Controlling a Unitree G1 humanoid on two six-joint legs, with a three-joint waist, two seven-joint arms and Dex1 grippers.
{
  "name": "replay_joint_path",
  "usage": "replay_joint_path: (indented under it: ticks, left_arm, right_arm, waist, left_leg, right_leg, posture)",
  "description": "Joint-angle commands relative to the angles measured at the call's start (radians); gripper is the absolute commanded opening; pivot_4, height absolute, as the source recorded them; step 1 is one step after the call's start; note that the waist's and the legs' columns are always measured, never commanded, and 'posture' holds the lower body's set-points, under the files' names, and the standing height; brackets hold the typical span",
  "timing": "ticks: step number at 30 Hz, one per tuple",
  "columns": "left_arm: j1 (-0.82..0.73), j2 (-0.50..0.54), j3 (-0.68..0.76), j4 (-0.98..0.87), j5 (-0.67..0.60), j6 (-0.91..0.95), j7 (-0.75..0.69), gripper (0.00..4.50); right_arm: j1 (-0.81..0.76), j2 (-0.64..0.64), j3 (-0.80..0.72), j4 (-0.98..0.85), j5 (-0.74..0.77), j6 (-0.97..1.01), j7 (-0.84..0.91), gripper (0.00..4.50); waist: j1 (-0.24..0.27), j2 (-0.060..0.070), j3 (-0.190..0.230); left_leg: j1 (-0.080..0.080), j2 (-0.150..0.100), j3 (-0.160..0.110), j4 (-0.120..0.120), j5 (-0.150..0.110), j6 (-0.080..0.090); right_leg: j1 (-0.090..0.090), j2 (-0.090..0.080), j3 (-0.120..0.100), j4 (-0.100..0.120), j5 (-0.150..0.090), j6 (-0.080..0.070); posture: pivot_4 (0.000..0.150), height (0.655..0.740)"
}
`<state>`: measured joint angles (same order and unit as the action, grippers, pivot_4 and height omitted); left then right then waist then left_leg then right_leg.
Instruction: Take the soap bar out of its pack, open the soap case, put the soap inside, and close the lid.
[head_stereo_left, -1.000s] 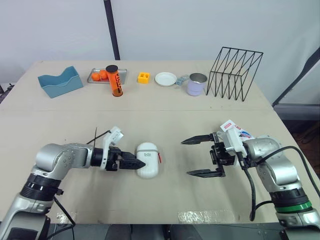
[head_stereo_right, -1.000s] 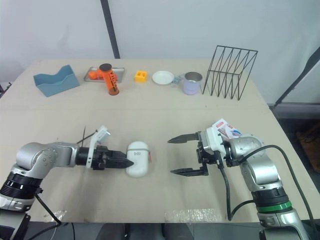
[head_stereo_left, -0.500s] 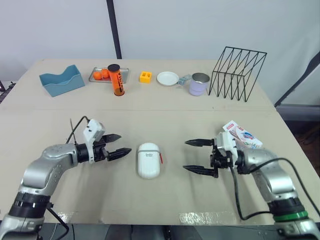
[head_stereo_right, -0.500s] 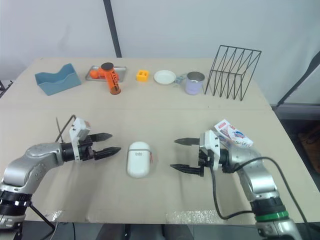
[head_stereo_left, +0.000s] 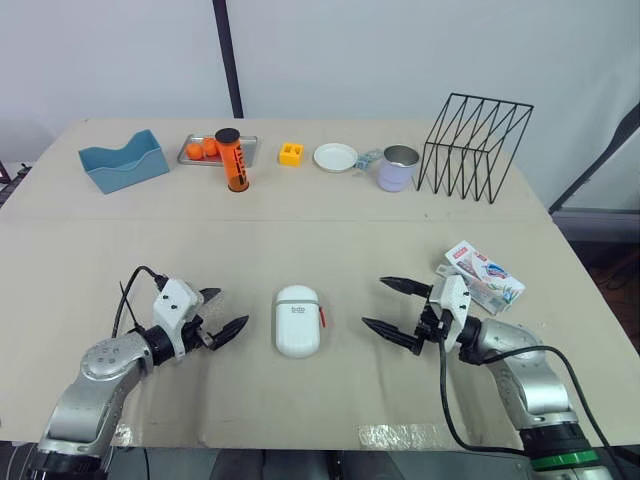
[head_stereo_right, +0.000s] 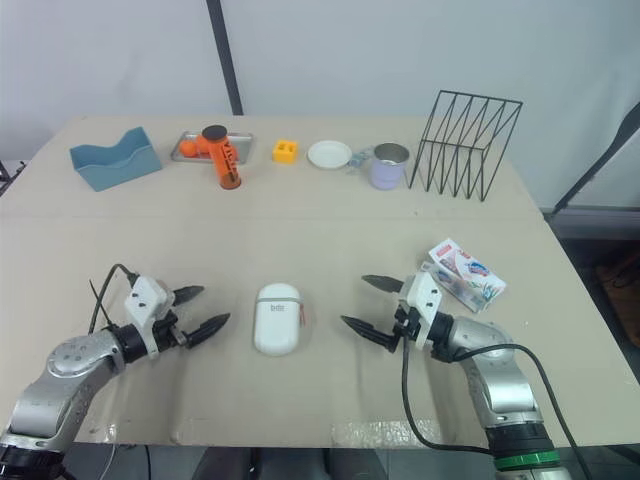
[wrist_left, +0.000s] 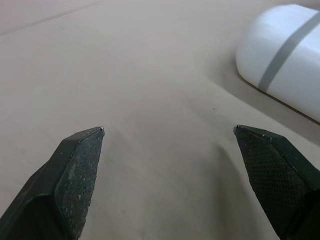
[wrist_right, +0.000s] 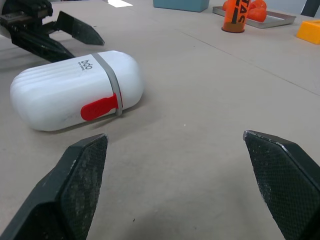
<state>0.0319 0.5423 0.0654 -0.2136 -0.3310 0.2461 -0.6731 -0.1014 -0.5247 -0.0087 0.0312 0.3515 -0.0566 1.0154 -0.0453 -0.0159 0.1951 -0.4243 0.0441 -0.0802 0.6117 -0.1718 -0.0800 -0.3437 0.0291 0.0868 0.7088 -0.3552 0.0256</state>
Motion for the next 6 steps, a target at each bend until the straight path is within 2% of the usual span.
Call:
replay_joint_path:
  ticks: [1,6]
  left_arm:
    - [0.005,-0.011,0.030,-0.041,0.003,-0.018,0.027,4.42]
    - [0.002,-0.004,0.022,-0.025,0.050,-0.054,0.038,4.42]
  right_arm:
    - [0.023,0.005,-0.017,0.000,-0.002,-0.041,-0.004,4.50]
    - [0.030,0.012,-0.022,0.013,-0.007,-0.059,-0.016,4.50]
  waist:
    - [0.000,0.000,0.000]
    - [-0.001,0.000,0.000]
  left_leg:
    - [0.000,0.000,0.000,0.000,0.000,0.000]
    - [0.000,0.000,0.000,0.000,0.000,0.000]
  right_leg:
    - [0.000,0.000,0.000,0.000,0.000,0.000]
    - [0.000,0.000,0.000,0.000,0.000,0.000]
  posture:
    - [0.150,0.7400]
    - [0.150,0.7400]
